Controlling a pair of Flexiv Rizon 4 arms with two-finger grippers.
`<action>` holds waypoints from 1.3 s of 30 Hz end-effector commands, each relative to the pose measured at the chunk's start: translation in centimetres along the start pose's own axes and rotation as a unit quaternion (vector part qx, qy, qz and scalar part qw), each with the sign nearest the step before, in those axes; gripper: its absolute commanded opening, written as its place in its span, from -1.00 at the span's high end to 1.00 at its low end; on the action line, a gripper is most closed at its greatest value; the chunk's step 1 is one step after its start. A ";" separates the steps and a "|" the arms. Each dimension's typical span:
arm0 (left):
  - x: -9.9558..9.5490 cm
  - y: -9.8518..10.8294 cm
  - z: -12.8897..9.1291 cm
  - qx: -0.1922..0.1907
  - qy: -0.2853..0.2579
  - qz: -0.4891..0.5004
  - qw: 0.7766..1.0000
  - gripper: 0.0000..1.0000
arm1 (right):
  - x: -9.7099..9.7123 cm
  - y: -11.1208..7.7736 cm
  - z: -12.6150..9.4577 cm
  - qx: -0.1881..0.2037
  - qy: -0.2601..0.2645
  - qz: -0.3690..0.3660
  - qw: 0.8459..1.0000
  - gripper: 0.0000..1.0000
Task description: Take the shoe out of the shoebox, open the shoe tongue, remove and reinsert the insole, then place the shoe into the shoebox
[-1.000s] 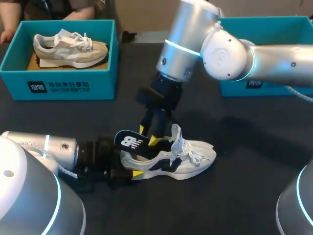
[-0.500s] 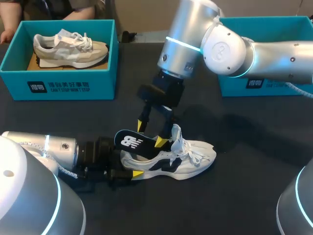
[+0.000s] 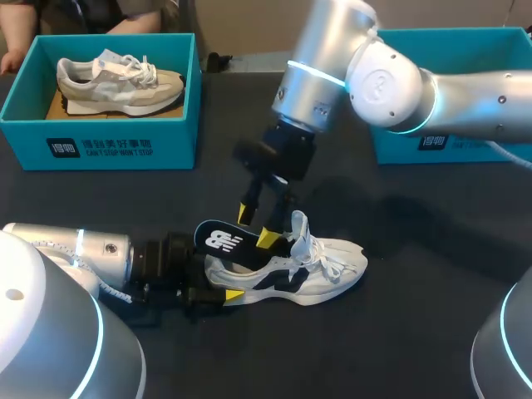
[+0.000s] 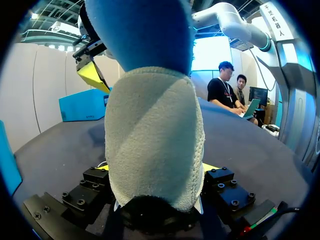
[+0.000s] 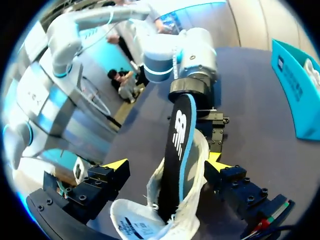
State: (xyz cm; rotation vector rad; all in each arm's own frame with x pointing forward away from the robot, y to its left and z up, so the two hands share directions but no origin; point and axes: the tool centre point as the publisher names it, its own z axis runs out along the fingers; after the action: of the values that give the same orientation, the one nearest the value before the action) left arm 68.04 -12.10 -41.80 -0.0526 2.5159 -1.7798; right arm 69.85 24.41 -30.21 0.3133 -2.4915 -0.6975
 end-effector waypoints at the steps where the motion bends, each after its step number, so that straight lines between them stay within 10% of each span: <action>1: -0.2 0.3 0.0 -0.003 0.001 0.000 1.000 1.00 | 0.9 -0.4 0.1 -0.012 -0.001 0.020 1.000 -1.00; 20: -0.2 0.3 0.0 -0.003 0.001 0.000 1.000 1.00 | 1.7 -0.1 1.3 -0.001 0.023 0.112 0.993 -0.98; 39: -0.2 0.3 0.0 -0.003 0.001 0.000 1.000 1.00 | 0.7 0.2 4.0 -0.027 0.039 0.121 0.991 -0.49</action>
State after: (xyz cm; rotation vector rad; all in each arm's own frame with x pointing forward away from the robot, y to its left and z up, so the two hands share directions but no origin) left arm 68.04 -12.10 -41.80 -0.0527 2.5159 -1.7797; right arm 67.07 25.55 -32.00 0.0142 -2.3865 -0.6327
